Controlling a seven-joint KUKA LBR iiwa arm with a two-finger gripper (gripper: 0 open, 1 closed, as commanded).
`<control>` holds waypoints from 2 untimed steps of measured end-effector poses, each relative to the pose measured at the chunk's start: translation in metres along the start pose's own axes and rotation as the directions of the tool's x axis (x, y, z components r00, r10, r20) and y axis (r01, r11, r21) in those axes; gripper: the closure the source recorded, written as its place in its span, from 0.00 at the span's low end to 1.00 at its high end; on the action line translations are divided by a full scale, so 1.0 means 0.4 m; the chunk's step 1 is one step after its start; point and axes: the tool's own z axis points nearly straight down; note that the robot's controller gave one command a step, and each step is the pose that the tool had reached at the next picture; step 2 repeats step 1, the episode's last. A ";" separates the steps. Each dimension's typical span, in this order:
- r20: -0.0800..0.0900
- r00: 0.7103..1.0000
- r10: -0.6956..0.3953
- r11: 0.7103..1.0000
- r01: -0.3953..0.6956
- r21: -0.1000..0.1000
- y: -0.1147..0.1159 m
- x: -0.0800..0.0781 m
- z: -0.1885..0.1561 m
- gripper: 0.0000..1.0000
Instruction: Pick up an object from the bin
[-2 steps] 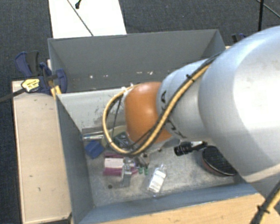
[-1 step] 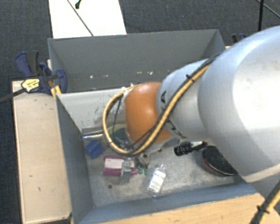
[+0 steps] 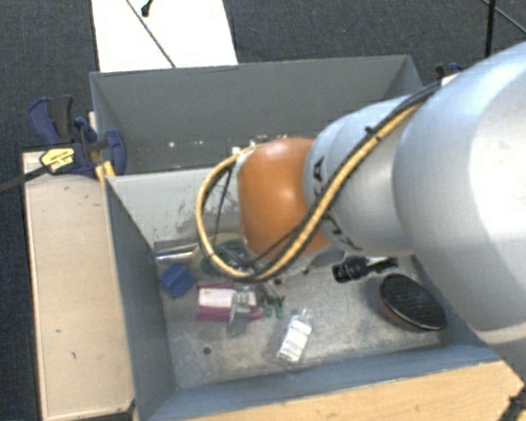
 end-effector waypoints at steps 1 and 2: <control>0.001 1.000 -0.001 1.000 0.001 0.000 0.001 -0.002 -0.091 1.00; 0.001 1.000 -0.001 1.000 0.001 0.000 0.001 -0.002 -0.091 1.00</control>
Offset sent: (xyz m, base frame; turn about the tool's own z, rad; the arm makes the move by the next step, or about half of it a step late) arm 0.0000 -0.0001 0.0346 0.0000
